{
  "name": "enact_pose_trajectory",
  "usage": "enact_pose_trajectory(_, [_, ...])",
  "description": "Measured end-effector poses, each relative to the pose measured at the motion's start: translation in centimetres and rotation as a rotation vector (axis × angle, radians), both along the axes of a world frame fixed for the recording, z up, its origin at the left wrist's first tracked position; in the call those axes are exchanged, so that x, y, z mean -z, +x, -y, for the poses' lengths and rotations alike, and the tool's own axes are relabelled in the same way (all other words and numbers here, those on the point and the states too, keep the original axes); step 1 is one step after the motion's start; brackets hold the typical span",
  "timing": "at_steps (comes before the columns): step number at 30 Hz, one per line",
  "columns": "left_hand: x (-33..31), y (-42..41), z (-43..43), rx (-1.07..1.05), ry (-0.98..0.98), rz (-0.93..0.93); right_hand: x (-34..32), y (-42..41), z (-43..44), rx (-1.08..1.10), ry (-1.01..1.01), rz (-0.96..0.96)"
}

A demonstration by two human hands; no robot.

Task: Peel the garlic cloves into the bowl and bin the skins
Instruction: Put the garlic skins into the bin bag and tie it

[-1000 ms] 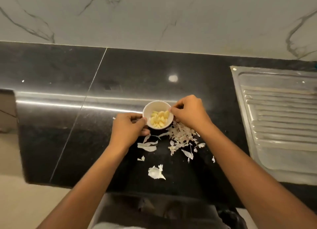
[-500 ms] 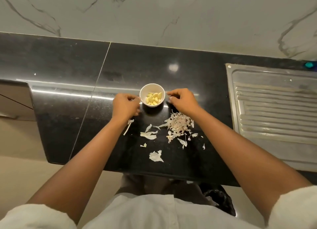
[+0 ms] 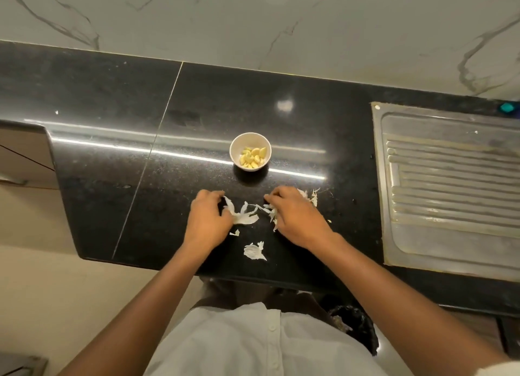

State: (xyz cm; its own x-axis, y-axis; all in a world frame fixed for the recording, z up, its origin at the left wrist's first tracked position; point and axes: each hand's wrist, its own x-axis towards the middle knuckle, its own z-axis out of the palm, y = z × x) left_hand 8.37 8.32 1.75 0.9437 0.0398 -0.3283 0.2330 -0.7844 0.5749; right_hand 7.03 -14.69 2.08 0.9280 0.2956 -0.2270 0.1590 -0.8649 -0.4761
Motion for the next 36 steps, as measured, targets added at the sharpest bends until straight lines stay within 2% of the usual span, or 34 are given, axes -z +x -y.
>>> enact_pose_trajectory(3, [-0.2, -1.5, 2.3, 0.072, -0.071, 0.005, -0.8, -1.9, 0.3, -0.085, 0.002, 0.046])
enact_pose_trajectory(5, [-0.6, -2.5, 3.7, 0.109, -0.142, -0.013, -1.4, -2.4, 1.2, -0.057, 0.033, 0.093])
enact_pose_trajectory(10, [-1.6, -3.2, 4.5, 0.094, -0.296, -0.084, -1.4, -0.8, 4.7, 0.325, 0.148, 0.140])
enact_pose_trajectory(14, [-2.4, -2.9, 2.6, 0.053, -0.190, -0.016, -0.2, 0.4, 6.2, 0.435, 0.060, 0.061])
enact_pose_trajectory(17, [-2.2, -3.1, 0.8, 0.071, -0.019, -0.097, 0.1, -0.1, 5.0, 0.398, 0.032, 0.028])
enact_pose_trajectory(21, [-1.7, -3.9, 0.8, 0.081, -0.026, -0.321, -0.5, -2.3, 2.3, 0.190, 0.040, -0.026])
enact_pose_trajectory(24, [-1.4, -4.7, 2.5, 0.105, -0.072, -0.301, -1.3, -3.9, 1.6, 0.058, 0.054, -0.042])
enact_pose_trajectory(26, [-1.5, -4.9, 3.9, 0.134, -0.098, -0.254, -1.9, -4.6, 2.3, 0.064, 0.074, -0.021])
enact_pose_trajectory(30, [-1.7, -4.8, 5.8, 0.190, -0.139, -0.170, -2.2, -5.7, 5.6, 0.343, 0.168, 0.051])
enact_pose_trajectory(36, [-2.8, -4.3, 4.4, 0.174, -0.137, -0.058, -1.0, -7.8, 8.7, 0.619, 0.073, -0.044])
